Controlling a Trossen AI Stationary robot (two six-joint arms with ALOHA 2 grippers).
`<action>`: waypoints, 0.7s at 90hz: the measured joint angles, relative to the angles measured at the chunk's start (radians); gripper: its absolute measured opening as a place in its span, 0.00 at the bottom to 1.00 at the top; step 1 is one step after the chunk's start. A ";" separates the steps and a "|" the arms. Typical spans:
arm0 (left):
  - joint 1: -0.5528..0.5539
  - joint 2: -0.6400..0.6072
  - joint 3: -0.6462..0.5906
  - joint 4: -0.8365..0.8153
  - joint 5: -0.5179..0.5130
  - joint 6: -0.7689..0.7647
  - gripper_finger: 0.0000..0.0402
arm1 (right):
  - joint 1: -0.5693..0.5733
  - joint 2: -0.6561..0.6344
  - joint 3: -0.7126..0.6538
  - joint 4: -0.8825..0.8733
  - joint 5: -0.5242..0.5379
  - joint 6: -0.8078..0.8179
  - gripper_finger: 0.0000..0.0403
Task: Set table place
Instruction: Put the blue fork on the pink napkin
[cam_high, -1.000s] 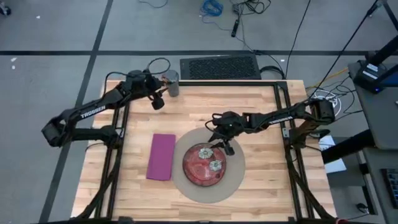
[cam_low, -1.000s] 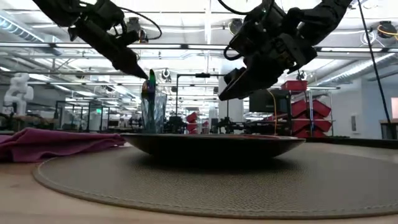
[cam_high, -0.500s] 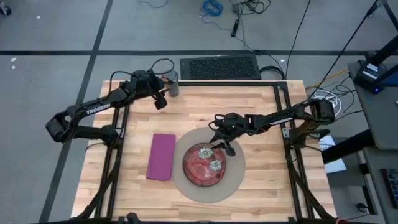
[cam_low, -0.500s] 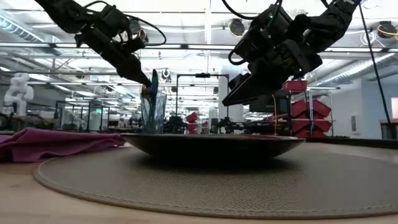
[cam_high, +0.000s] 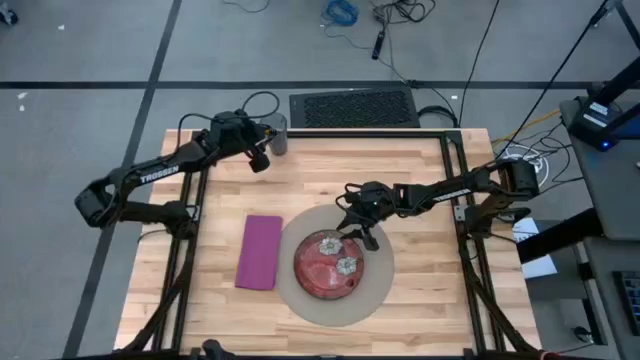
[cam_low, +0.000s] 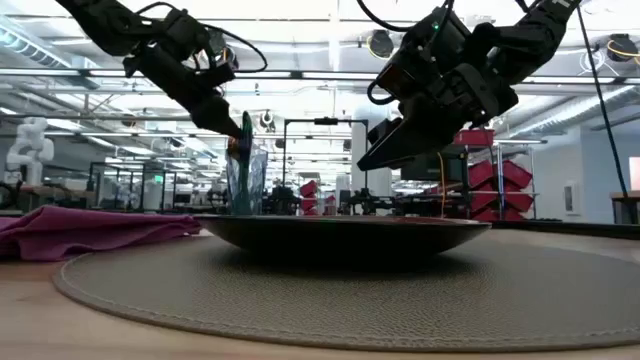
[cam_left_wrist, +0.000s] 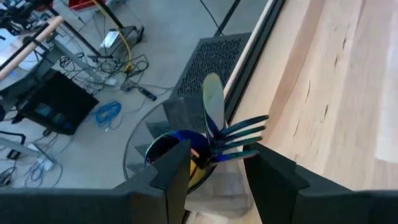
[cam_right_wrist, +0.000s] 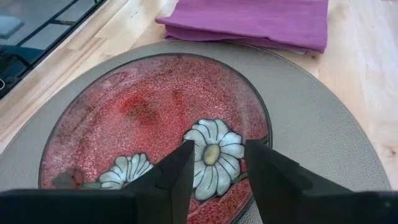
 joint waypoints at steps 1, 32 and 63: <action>0.000 0.001 0.000 0.000 -0.001 0.000 0.31 | 0.000 0.000 0.000 0.000 0.000 0.000 0.32; 0.000 0.014 0.000 0.012 -0.014 0.002 0.04 | 0.000 0.000 -0.001 0.000 0.000 0.008 0.32; 0.000 0.014 0.002 0.017 -0.007 -0.001 0.00 | 0.000 0.000 -0.001 0.000 0.001 0.008 0.32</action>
